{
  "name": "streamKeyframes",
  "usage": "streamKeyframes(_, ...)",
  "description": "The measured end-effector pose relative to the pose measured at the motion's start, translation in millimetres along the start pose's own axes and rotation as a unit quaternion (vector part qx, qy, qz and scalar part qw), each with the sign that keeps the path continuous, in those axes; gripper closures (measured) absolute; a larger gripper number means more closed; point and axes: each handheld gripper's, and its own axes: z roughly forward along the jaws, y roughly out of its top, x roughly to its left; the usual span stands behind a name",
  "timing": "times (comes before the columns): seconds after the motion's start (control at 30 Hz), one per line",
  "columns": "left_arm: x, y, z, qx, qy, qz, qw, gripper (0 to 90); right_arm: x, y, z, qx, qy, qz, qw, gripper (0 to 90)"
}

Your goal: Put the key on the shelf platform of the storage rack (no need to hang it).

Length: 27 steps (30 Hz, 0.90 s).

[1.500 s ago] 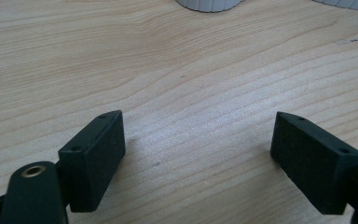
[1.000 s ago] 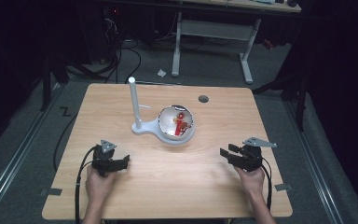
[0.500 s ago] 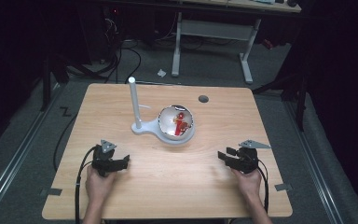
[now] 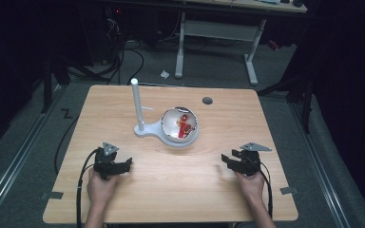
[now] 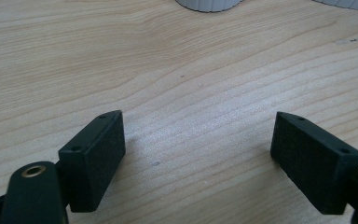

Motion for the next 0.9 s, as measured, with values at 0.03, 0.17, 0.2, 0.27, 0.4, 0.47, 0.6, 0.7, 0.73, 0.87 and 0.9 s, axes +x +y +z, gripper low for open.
streamKeyframes(0.03,0.0,0.0,0.0,0.0,0.0,0.0,1.0,18.1,-0.5,-0.5,1.2,0.001,-0.004,-0.001,1.0,42.9)
streamKeyframes(0.17,0.0,0.0,0.0,0.0,0.0,0.0,1.0,18.1,-2.4,-1.7,4.7,0.006,-0.018,-0.006,0.9998,42.7)
streamKeyframes(0.2,0.0,0.0,0.0,0.0,0.0,0.0,1.0,18.1,-1.9,-2.1,5.7,0.01,-0.028,-0.01,0.9995,42.5)
streamKeyframes(0.27,0.0,0.0,0.0,0.0,0.0,0.0,1.0,18.1,-1.5,-2.9,7.8,0.017,-0.043,-0.019,0.9988,42.0)
streamKeyframes(0.4,0.0,0.0,0.0,0.0,0.0,0.0,1.0,18.1,-2.5,-4.9,11.5,0.024,-0.058,-0.027,0.9977,41.7)
streamKeyframes(0.47,0.0,0.0,0.0,0.0,0.0,0.0,1.0,18.1,-3.0,-5.6,12.6,0.026,-0.062,-0.027,0.9973,41.4)
streamKeyframes(0.6,0.0,0.0,0.0,0.0,0.0,0.0,1.0,18.1,-4.3,-7.4,14.8,0.027,-0.07,-0.028,0.9968,40.6)
streamKeyframes(0.7,0.0,0.0,0.0,0.0,0.0,0.0,1.0,18.1,-4.3,-7.3,15.1,0.027,-0.071,-0.03,0.9967,40.5)
streamKeyframes(0.73,0.0,0.0,0.0,0.0,0.0,0.0,1.0,18.1,-4.2,-7.4,15.3,0.028,-0.072,-0.031,0.9965,40.4)
streamKeyframes(0.87,-0.1,0.0,0.0,0.0,0.0,0.0,1.0,18.1,-3.8,-7.3,15.6,0.029,-0.072,-0.035,0.9963,38.5)
streamKeyframes(0.9,0.0,-0.1,0.0,0.0,0.0,0.0,1.0,18.1,-3.8,-7.3,15.6,0.03,-0.071,-0.036,0.9964,37.6)
